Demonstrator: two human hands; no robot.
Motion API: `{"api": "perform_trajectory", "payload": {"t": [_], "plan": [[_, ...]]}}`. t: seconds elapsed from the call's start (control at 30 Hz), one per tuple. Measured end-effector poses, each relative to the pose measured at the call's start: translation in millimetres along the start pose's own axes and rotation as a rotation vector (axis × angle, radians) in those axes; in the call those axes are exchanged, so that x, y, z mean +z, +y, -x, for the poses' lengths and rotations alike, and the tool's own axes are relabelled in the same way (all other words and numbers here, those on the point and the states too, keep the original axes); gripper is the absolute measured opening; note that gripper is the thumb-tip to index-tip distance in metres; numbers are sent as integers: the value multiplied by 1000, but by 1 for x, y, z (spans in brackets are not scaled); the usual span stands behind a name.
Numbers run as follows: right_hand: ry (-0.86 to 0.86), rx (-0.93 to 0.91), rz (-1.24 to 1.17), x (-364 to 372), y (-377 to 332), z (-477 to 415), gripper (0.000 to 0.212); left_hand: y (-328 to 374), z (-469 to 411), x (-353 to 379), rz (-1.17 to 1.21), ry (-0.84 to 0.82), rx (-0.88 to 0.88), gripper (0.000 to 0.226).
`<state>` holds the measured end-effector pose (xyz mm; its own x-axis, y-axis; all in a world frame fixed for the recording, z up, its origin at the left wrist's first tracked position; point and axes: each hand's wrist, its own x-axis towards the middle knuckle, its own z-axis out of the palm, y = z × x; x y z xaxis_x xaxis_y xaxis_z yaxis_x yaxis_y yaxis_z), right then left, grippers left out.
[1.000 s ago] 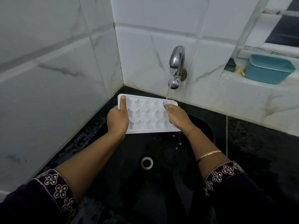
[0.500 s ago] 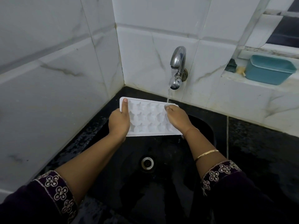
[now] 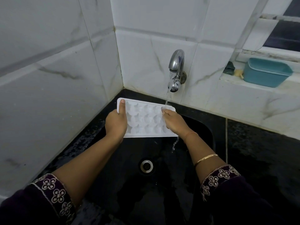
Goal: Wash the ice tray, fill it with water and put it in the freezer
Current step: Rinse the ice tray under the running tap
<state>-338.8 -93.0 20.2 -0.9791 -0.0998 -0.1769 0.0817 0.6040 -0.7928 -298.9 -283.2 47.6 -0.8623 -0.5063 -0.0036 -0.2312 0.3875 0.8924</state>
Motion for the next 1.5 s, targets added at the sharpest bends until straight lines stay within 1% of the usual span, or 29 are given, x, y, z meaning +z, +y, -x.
{"api": "perform_trajectory", "payload": {"t": [0.13,0.2,0.23,0.3,0.37,0.43,0.5,0.6,0.7,0.77,0.83,0.9,0.97,1.07,1.1,1.17,1.33,1.43,1.5], "plan": [[108,7,95,-3,-3,-1,39,-2,-1,-1,8,5,11,66],[166,9,108,-3,-5,-3,36,-3,0,0,2,-9,-2,67],[169,7,101,-2,-6,-3,36,-2,1,1,1,-15,-12,66],[125,-16,66,-1,-6,-3,36,-2,2,1,13,-16,-32,63],[46,-33,-23,1,-5,-2,34,-1,1,-1,14,-11,-32,62],[5,-16,-53,-2,-3,0,35,-1,0,-3,7,-2,-23,61],[18,-1,11,-5,1,0,39,-2,-2,-3,13,3,-16,60],[79,13,99,-6,1,0,38,-2,0,-2,4,-5,-1,64],[109,8,130,-4,-3,0,38,-1,1,-1,2,-24,-16,66],[84,-22,89,-3,-4,2,39,0,-1,-2,18,-25,-33,65],[31,-54,-12,-1,-3,4,41,0,-4,-5,37,-22,-32,61],[1,-65,-59,-2,-2,4,39,0,-5,-8,27,-25,-11,59],[66,-62,-138,-4,-2,4,31,0,-4,-11,5,-17,3,58],[305,-15,-256,-8,0,3,27,0,-3,-17,-23,13,-4,57],[342,1,-261,-8,1,2,26,0,-4,-20,-22,21,0,56],[308,7,-253,-8,4,1,25,-1,-5,-26,-22,33,14,55],[106,29,-207,1,4,-3,24,0,-5,-31,-32,20,3,53],[60,12,-141,5,2,-8,30,-1,-3,-30,-11,10,7,58],[34,-3,-133,7,1,-8,29,-1,-3,-32,-15,22,12,57]]}}
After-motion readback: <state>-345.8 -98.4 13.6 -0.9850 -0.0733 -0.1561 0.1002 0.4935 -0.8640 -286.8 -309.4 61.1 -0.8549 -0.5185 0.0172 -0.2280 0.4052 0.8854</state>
